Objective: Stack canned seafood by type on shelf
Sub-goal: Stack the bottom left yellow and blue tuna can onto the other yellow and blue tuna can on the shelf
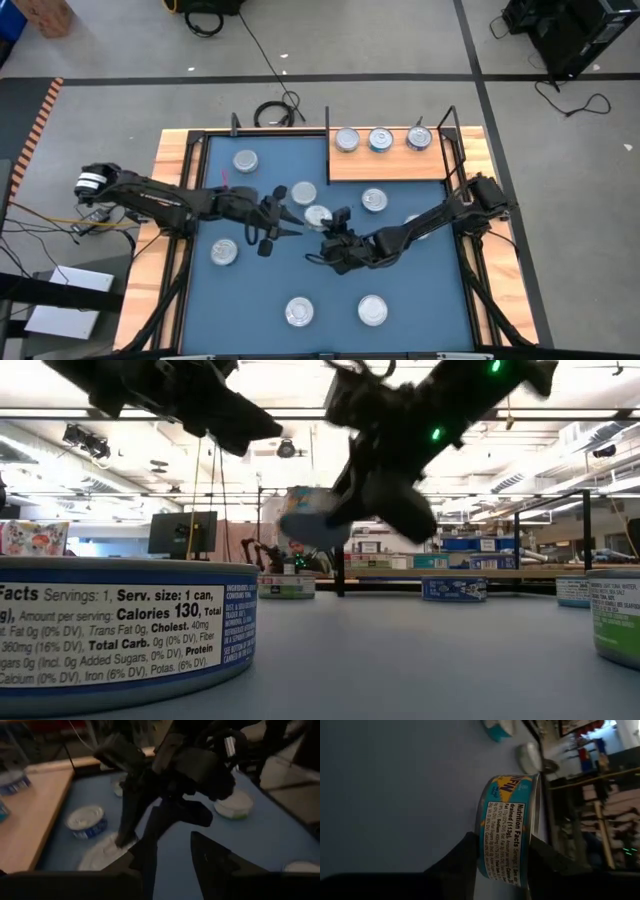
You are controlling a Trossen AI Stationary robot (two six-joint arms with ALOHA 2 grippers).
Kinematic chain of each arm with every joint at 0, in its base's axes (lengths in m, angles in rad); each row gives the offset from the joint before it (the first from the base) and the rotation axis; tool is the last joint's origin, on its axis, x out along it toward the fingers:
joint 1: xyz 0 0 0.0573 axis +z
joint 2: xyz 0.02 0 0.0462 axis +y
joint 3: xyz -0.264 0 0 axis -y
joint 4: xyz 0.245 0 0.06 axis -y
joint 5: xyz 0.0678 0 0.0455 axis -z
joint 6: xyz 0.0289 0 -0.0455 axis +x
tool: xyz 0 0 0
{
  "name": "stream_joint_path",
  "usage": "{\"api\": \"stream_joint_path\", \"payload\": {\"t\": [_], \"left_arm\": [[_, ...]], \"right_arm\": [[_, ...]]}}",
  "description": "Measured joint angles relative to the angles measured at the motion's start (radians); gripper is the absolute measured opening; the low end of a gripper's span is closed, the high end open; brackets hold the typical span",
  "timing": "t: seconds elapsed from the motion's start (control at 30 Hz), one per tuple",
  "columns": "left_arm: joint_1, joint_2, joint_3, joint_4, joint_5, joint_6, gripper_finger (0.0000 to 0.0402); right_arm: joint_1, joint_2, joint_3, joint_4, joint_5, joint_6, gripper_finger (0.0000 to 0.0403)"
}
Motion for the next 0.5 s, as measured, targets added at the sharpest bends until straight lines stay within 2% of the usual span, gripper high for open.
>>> {"api": "stream_joint_path", "payload": {"t": [0.23, 0.5], "left_arm": [[0.0, -0.022, -0.081, 0.167, -0.043, -0.005, 0.0123], [0.0, -0.021, -0.093, 0.205, -0.043, -0.025, 0.0123]], "right_arm": [[0.005, -0.191, 0.0, -0.286, 0.1, 0.076, 0.0126], [-0.041, -0.365, 0.0, -0.692, 0.182, 0.28, 0.0126]]}}
